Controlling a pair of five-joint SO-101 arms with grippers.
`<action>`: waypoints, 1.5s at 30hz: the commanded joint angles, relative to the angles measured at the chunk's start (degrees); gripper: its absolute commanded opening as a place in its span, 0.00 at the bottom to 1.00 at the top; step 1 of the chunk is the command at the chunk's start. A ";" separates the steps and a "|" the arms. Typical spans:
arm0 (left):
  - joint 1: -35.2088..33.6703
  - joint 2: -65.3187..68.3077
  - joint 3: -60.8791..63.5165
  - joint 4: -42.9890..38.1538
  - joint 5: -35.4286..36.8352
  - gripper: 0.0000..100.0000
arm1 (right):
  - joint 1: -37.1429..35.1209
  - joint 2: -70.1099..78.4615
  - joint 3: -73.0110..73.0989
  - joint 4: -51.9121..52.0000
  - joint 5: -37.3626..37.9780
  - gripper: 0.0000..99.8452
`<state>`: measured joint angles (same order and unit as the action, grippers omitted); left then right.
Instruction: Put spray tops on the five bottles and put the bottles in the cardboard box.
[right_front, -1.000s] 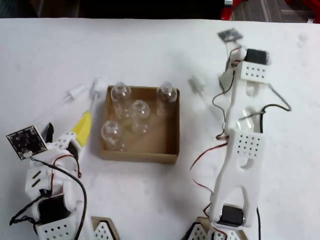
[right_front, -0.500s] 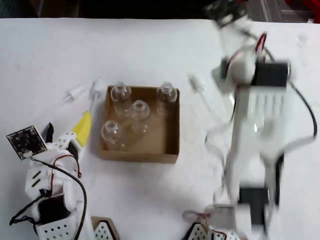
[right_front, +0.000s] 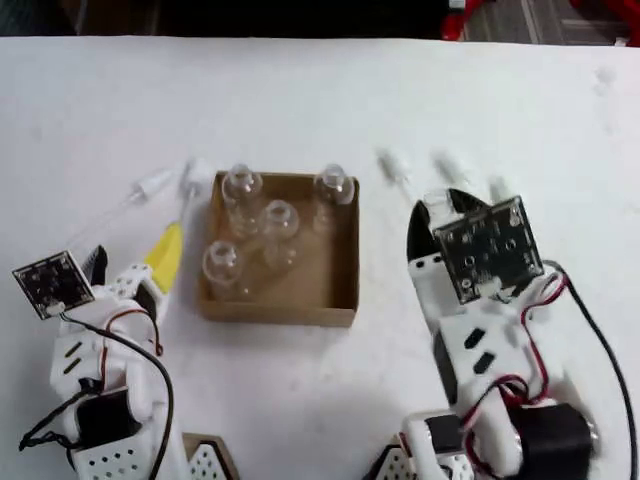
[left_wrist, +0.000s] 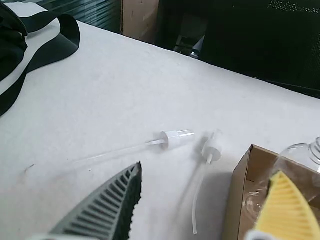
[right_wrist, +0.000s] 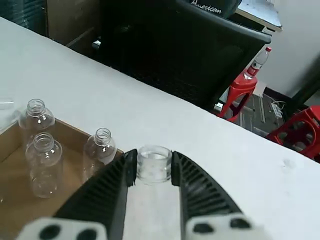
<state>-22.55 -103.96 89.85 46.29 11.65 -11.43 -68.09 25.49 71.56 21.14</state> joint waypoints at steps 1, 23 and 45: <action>0.13 -0.48 -0.26 -1.41 -0.70 0.37 | -0.57 -4.18 11.34 -13.58 -5.27 0.01; 0.13 -0.48 -0.26 -1.67 -0.79 0.37 | -16.31 -35.56 70.42 -65.54 -18.46 0.01; 0.13 -0.48 -0.26 -1.67 -0.79 0.37 | -14.37 -35.03 71.38 -49.19 -20.84 0.01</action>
<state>-22.55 -103.96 89.85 46.29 11.65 -26.11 -102.73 96.35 20.22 -0.66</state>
